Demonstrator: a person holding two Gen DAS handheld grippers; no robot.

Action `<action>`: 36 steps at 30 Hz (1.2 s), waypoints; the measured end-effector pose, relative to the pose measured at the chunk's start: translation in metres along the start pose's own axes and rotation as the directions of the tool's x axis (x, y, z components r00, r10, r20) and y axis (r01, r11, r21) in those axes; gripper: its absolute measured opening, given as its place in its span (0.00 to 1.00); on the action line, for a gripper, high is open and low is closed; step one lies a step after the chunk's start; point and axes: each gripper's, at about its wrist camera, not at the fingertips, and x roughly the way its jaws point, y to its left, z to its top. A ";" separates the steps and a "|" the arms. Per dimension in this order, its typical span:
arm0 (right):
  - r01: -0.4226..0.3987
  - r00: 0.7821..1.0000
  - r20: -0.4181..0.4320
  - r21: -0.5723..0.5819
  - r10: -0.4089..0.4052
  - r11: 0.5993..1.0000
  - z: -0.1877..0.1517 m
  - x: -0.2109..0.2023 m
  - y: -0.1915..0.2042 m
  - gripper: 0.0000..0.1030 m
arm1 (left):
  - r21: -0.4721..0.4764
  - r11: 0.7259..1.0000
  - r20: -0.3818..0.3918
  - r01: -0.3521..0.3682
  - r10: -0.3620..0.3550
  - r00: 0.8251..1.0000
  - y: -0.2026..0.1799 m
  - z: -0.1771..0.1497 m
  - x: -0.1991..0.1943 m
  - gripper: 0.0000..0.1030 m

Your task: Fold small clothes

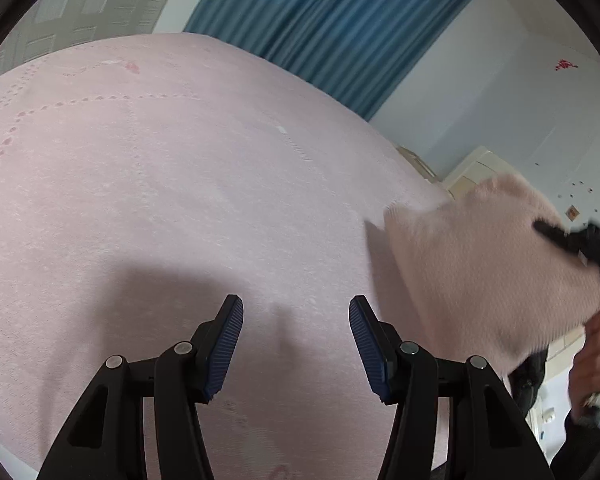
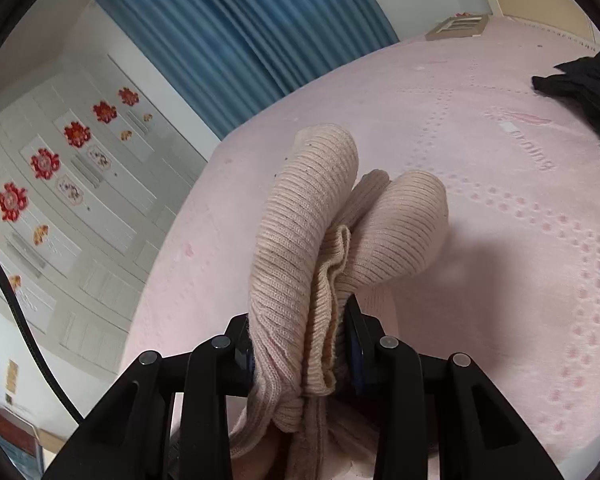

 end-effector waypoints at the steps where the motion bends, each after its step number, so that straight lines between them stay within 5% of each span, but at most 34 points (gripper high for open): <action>1: -0.029 1.000 0.000 0.020 0.029 0.999 0.003 0.010 0.008 0.33 | -0.001 1.000 -0.013 -0.005 0.005 1.000 0.002 -0.001 0.001 0.51; 7: -0.231 0.973 0.027 0.143 0.230 0.962 -0.007 0.075 0.005 0.34 | 0.049 0.998 -0.035 -0.040 0.042 0.998 0.002 -0.002 0.005 0.51; 11: -0.145 0.981 -0.089 0.250 0.172 0.957 -0.034 0.139 -0.052 0.35 | 0.054 0.998 -0.168 -0.022 0.031 0.985 -0.001 -0.011 0.032 0.50; 13: -0.038 0.990 -0.119 0.279 0.073 0.960 -0.052 0.156 -0.086 0.38 | 0.092 0.995 -0.196 -0.032 0.050 0.979 -0.009 -0.017 0.040 0.50; 18: -0.056 0.992 -0.102 0.202 0.078 0.978 -0.056 0.136 -0.102 0.43 | 0.252 0.967 -0.208 -0.040 0.094 0.974 -0.040 -0.036 0.049 0.50; 22: 0.004 1.000 -0.020 0.054 -0.003 0.999 -0.058 0.103 -0.086 0.44 | 0.342 0.927 -0.132 -0.154 0.210 0.969 -0.056 -0.043 0.056 0.50; 30: -0.090 0.995 -0.035 -0.063 0.088 0.994 -0.087 0.057 -0.068 0.44 | 0.242 0.954 -0.137 -0.176 0.213 0.967 -0.059 -0.034 0.072 0.41; 35: -0.098 0.992 -0.094 -0.107 0.088 0.989 -0.087 0.087 -0.045 0.43 | 0.248 0.951 -0.110 -0.186 0.219 0.970 -0.060 -0.031 0.084 0.33; 36: -0.074 0.989 -0.139 -0.113 0.058 0.991 -0.087 0.100 -0.046 0.31 | 0.246 0.951 -0.108 -0.187 0.218 0.970 -0.060 -0.030 0.084 0.33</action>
